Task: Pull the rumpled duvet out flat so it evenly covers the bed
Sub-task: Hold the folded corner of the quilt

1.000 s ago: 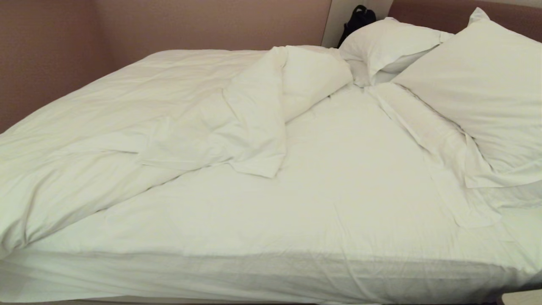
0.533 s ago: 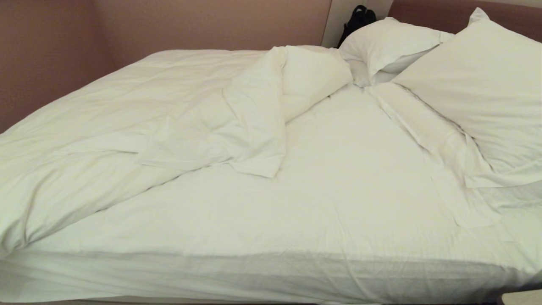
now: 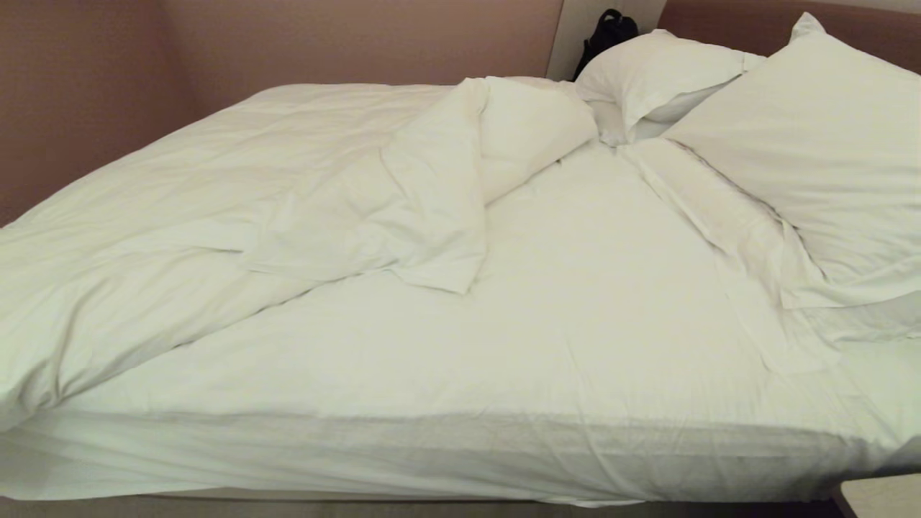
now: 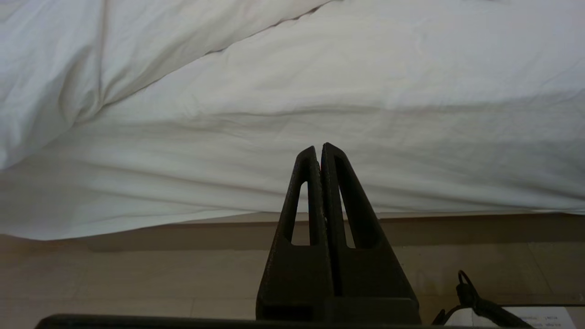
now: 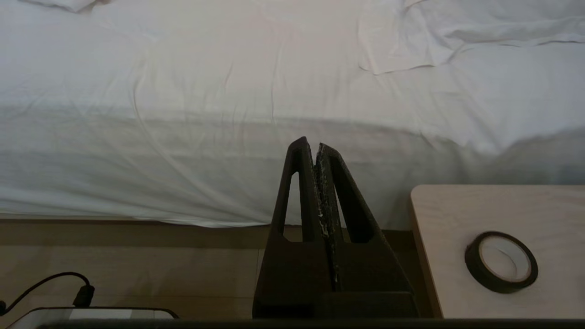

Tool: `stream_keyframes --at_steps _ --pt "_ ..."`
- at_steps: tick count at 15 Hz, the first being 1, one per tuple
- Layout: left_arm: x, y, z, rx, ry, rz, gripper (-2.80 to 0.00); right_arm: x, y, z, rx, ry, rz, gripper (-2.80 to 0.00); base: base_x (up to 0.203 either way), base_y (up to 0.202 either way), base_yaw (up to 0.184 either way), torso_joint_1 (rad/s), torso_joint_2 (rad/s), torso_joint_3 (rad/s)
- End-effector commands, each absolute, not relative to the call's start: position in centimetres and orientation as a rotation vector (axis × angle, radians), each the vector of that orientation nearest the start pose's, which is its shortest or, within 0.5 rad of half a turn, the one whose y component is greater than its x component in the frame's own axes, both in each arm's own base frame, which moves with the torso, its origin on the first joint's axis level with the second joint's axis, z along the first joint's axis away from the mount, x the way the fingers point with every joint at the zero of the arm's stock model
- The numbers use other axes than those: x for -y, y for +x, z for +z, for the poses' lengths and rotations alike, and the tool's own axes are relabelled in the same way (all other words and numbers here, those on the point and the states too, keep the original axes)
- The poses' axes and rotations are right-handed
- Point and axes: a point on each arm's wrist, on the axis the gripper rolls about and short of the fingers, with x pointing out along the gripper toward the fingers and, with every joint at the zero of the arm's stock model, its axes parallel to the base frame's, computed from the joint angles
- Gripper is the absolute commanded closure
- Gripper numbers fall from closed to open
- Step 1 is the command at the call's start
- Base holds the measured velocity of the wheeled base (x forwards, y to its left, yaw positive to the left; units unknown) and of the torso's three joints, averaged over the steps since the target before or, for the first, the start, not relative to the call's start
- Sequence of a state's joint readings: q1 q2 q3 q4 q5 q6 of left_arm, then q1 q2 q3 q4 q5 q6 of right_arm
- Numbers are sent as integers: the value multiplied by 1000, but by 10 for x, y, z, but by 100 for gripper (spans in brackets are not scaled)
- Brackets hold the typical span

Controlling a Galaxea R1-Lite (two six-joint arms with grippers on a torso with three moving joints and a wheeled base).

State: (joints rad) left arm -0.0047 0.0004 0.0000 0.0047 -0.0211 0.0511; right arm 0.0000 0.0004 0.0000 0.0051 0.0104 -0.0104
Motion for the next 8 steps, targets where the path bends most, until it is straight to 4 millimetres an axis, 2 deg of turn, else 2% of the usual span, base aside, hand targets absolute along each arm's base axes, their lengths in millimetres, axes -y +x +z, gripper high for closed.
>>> stream_keyframes --at_steps 1,8 --pt "0 -23 75 -4 52 -25 0 0 -23 75 -5 -11 11 0 0 0 0 0 0 0" --pt "0 -23 75 -4 44 -25 0 0 -23 75 -5 -11 11 0 0 0 0 0 0 0"
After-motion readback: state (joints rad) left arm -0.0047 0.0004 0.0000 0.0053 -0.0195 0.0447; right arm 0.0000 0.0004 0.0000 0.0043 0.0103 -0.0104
